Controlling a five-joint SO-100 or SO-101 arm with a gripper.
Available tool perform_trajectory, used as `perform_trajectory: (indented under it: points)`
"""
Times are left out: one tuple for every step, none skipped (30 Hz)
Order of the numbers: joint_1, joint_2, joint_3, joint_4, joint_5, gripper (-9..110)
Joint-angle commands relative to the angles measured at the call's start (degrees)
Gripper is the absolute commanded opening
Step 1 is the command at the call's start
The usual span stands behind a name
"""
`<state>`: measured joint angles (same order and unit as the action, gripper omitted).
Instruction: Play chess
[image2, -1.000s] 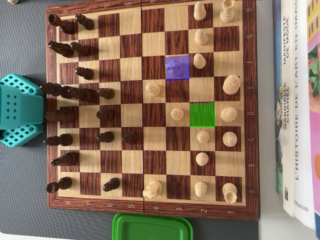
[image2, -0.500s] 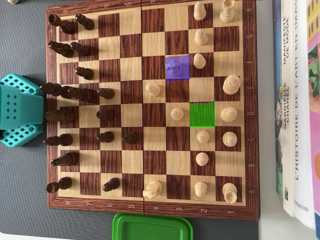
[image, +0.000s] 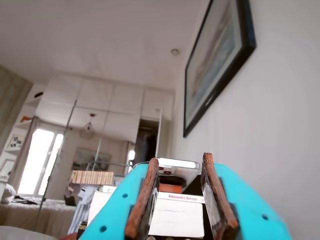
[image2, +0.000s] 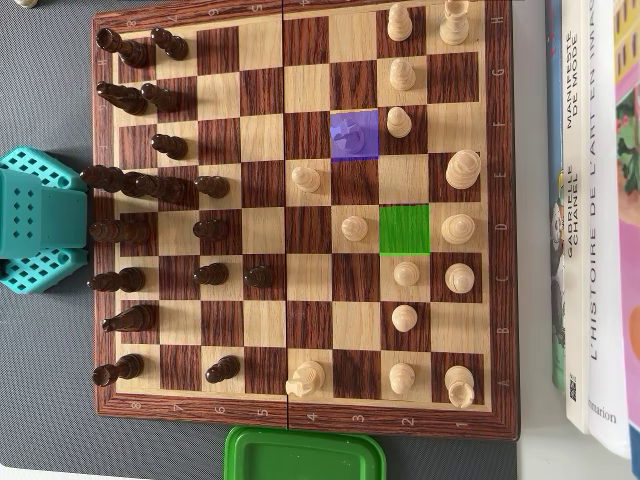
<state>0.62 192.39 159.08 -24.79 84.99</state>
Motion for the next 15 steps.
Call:
perform_trajectory:
  points:
    - [-0.09,-0.53,-4.57,15.56,-0.35,13]
    - [-0.09,-0.53,-5.63,19.69,-0.35,13]
    - [-0.09,-0.53,-6.59,23.91,-0.35,13]
    - [-0.09,-0.53,-7.56,28.13,-0.35,13]
    - [-0.09,-0.53,-8.53,32.34,-0.35,14]
    - [-0.09,-0.53,-9.40,36.21,-0.35,14]
    - [-0.18,-0.53,-9.93,40.08,-0.35,14]
    - [-0.18,-0.53,-10.02,43.24,-0.35,14]
    - [-0.18,-0.53,-9.76,45.53,-0.35,14]
    - [-0.70,-0.53,-9.58,47.64,-0.35,14]
    - [-1.32,-0.53,-9.49,49.75,-0.35,14]
    - [-1.93,-0.53,-9.49,52.12,-0.35,14]
    - [-2.37,-0.53,-9.58,54.23,-0.35,14]
    - [-2.72,-0.53,-9.67,56.34,-0.35,14]
    - [-3.08,-0.53,-9.67,58.62,-0.35,14]
